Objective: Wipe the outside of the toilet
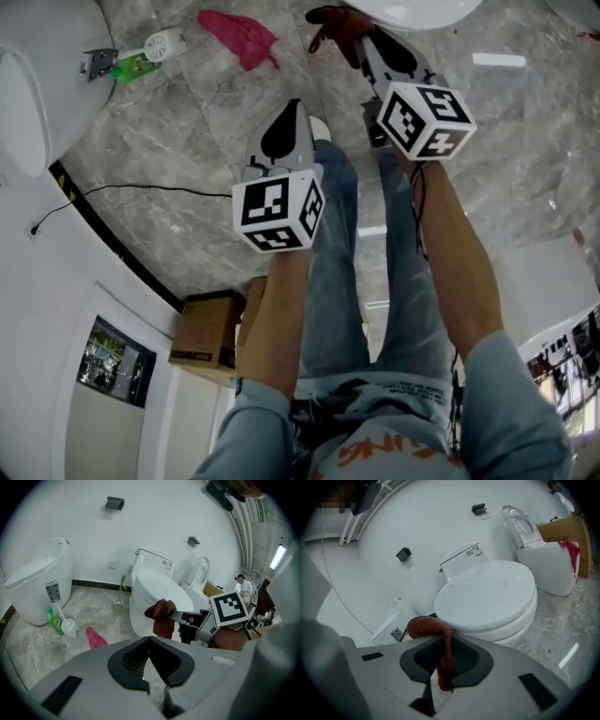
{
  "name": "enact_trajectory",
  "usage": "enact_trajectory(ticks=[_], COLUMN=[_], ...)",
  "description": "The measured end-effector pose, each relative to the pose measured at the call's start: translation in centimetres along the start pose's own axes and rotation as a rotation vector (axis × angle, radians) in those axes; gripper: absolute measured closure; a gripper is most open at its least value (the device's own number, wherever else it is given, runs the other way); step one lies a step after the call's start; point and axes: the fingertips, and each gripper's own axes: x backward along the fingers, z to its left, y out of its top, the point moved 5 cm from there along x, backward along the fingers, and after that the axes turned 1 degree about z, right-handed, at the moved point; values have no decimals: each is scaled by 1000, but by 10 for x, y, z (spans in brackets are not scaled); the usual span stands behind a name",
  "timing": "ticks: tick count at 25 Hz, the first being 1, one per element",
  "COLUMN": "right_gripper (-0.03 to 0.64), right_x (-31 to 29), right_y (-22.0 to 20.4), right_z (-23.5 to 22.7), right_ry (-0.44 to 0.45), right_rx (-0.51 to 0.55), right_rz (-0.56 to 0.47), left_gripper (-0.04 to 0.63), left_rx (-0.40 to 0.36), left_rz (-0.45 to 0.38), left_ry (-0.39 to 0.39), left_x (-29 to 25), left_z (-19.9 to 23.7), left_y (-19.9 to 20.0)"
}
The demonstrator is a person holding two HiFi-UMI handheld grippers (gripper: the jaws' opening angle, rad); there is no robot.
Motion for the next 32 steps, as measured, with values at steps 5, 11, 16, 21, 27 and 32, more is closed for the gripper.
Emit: enact_trajectory(ticks=[5, 11, 16, 21, 27, 32], right_gripper=[563, 563, 563, 563, 563, 563], right_x=[13, 25, 41, 53, 63, 63], right_y=[7, 6, 10, 19, 31, 46], right_z=[-14, -32, -52, -75, -116, -148], right_ry=[-5, 2, -5, 1, -39, -74], right_rx=[-14, -10, -3, 15, -13, -21], right_rz=[-7, 5, 21, 41, 43, 49], left_gripper=[601, 601, 601, 601, 601, 601], left_rx=[-11, -19, -17, -10, 6, 24], left_rz=[10, 20, 24, 27, 11, -2], left_ry=[-14, -27, -45, -63, -97, -89], left_x=[-5, -16, -26, -39, -54, -66], left_z=[-17, -40, -67, -96, -126, -141], left_y=[-2, -7, -8, -6, 5, 11])
